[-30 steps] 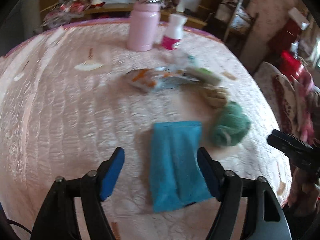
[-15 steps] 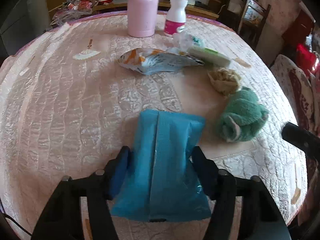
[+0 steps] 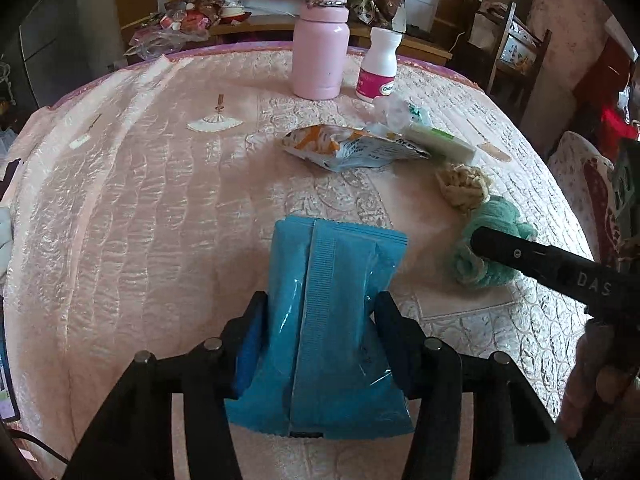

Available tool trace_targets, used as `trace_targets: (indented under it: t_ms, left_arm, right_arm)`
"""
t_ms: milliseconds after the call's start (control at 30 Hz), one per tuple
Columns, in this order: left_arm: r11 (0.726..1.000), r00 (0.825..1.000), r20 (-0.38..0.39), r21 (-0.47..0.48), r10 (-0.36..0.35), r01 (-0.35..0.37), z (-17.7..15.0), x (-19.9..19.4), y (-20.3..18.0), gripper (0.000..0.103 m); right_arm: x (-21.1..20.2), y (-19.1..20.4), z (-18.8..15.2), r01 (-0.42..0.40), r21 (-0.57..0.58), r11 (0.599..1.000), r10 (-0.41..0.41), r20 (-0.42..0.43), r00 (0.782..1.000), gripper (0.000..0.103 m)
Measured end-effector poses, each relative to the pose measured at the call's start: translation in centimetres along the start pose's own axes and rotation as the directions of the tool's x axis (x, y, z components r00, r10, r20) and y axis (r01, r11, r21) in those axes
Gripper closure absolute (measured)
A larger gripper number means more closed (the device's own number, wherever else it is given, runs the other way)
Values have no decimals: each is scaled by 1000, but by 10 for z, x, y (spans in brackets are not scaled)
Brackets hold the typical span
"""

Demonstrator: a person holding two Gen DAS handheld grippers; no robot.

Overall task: Collect trash
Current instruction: 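Grasp the blue wipes pack with the left gripper while the right gripper grasps the green towel, then carry the blue pack and green towel over the white bucket with both grippers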

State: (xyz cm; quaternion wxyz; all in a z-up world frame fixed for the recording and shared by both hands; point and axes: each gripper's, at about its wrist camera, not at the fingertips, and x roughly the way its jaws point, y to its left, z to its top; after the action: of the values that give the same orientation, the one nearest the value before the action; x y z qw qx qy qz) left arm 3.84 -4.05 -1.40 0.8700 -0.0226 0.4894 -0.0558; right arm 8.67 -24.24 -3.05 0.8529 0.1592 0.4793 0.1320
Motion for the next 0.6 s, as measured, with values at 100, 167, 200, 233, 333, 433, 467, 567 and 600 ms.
trace_targets:
  t_ms: [100, 167, 200, 233, 333, 433, 467, 567, 600]
  left_arm:
    - [1000, 1000, 7, 6, -1, 1, -2, -3, -4, 47]
    - [1000, 1000, 13, 9, -5, 4, -2, -7, -8, 47]
    - [1000, 1000, 15, 9, -6, 6, -3, -8, -10, 47]
    - [1000, 1000, 18, 9, -8, 8, -3, -10, -12, 47]
    - [1000, 1000, 21, 10, -14, 13, -5, -14, -19, 47]
    - [1000, 1000, 21, 20, -18, 18, -7, -17, -27, 47]
    - [999, 1000, 21, 26, -24, 23, -9, -18, -32, 47]
    - [999, 999, 23, 40, -38, 37, -11, -22, -44, 48]
    - [998, 999, 24, 46, -41, 40, -11, -23, -48, 48]
  right_arm:
    - [-8, -4, -3, -34, 4, 999, 34, 17, 999, 47]
    - [-19, -5, -5, -23, -23, 999, 24, 32, 999, 50]
    - [-26, -5, -7, -24, -41, 999, 25, 38, 999, 50]
    - [-30, -4, -7, -24, -51, 998, 26, 40, 999, 51]
    - [-49, -7, -13, -20, -85, 996, 24, 51, 998, 51]
    - [-63, -12, -19, -19, -102, 995, 25, 51, 998, 51]
    - [-66, -14, -22, -20, -107, 994, 25, 48, 999, 51]
    - [-77, -21, -29, -11, -121, 993, 16, 41, 999, 51]
    - [-82, -24, -32, -7, -124, 992, 12, 41, 999, 51]
